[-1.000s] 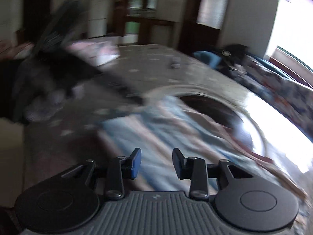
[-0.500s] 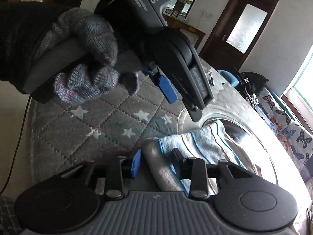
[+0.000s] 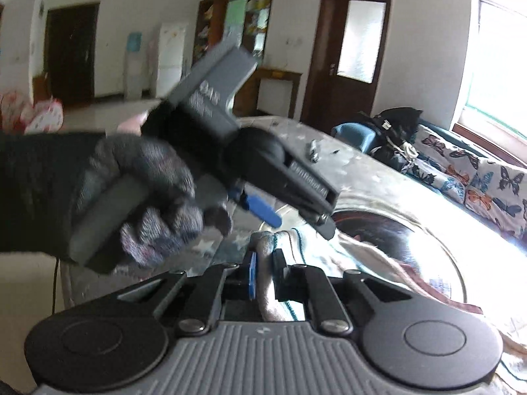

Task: Fold clothes
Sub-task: 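Grasp a towel corner with the left gripper and lift it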

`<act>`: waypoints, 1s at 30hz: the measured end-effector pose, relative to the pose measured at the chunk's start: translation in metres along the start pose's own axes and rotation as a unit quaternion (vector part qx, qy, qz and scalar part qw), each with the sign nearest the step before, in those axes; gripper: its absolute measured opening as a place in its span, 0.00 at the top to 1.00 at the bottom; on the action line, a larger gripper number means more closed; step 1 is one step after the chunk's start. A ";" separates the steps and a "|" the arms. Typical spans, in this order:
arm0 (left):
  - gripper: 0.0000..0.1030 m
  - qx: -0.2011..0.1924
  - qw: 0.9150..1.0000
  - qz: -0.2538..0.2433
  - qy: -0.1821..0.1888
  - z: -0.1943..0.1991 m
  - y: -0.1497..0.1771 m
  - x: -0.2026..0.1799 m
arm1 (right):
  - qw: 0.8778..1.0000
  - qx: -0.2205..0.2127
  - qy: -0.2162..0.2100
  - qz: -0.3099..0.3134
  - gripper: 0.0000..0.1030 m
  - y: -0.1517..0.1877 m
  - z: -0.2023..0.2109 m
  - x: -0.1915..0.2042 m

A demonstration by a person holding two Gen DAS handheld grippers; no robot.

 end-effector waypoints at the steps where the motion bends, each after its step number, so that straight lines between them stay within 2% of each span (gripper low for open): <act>1: 0.32 0.004 1.000 0.011 0.000 -0.002 -0.001 0.000 | 1.000 -0.006 0.000 -0.008 0.92 0.000 0.005 -0.004; 5: 0.34 0.012 0.999 0.041 0.005 -0.009 -0.003 -0.003 | 0.999 -0.022 0.005 -0.026 0.92 0.002 0.018 -0.018; 6: 0.38 0.014 0.999 0.050 0.006 -0.011 -0.004 -0.004 | 0.999 -0.025 0.006 -0.030 0.92 0.002 0.021 -0.021; 8: 0.57 0.020 0.997 0.070 0.012 -0.014 -0.006 -0.003 | 0.999 -0.030 0.006 -0.039 0.92 0.005 0.026 -0.027; 9: 0.62 0.021 0.997 0.078 0.013 -0.015 -0.007 -0.004 | 0.999 -0.032 0.006 -0.043 0.92 0.005 0.028 -0.031; 10: 0.72 0.021 0.996 0.085 0.015 -0.016 -0.008 -0.005 | 0.998 -0.036 0.007 -0.048 0.93 0.006 0.028 -0.035; 13: 0.83 0.012 0.996 0.089 0.019 -0.012 -0.012 -0.017 | 0.997 -0.046 0.013 -0.065 0.94 0.009 0.033 -0.046; 17: 0.87 -0.002 0.996 0.079 0.028 -0.004 -0.019 -0.046 | 0.993 -0.068 0.025 -0.097 0.95 0.016 0.045 -0.062; 22: 0.87 -0.014 0.998 0.049 0.044 -0.003 -0.025 -0.104 | 0.983 -0.101 0.051 -0.144 0.95 0.029 0.070 -0.092; 30: 0.89 -0.004 0.999 -0.010 0.047 -0.037 -0.019 -0.204 | 0.955 -0.144 0.117 -0.231 0.98 0.076 0.126 -0.147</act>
Point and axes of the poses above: each gripper's, at about its wrist camera, not at the fingertips, and z roughly against the way its jaws point, x to its left, y to its underside, the point moved 1 cm from there along -z, roughly the way its jaws point, and after that the axes turned 2 degrees about x, right-handed, at the moved point
